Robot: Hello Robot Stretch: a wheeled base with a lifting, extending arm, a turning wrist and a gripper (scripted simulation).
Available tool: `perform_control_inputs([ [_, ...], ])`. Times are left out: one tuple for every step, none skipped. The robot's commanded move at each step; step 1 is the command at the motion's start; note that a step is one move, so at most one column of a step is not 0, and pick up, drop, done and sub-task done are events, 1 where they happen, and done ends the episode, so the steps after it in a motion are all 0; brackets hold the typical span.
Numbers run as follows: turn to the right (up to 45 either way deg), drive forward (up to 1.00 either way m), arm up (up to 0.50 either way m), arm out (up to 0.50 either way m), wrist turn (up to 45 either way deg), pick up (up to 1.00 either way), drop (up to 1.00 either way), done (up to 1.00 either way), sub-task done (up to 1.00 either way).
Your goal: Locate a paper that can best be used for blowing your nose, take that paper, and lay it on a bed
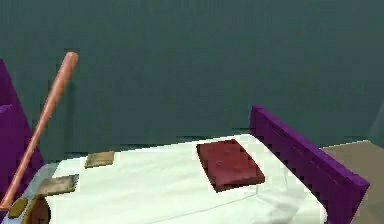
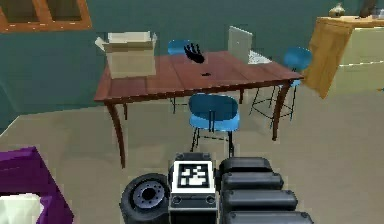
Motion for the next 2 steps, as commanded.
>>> perform_control_inputs([
  [-45.0, 0.00, 0.00, 0.00, 0.0, 0.00, 0.00, 0.00, 0.00],
  [-15.0, 0.00, 0.00, 0.00, 0.0, 0.00, 0.00, 0.00, 0.00],
])
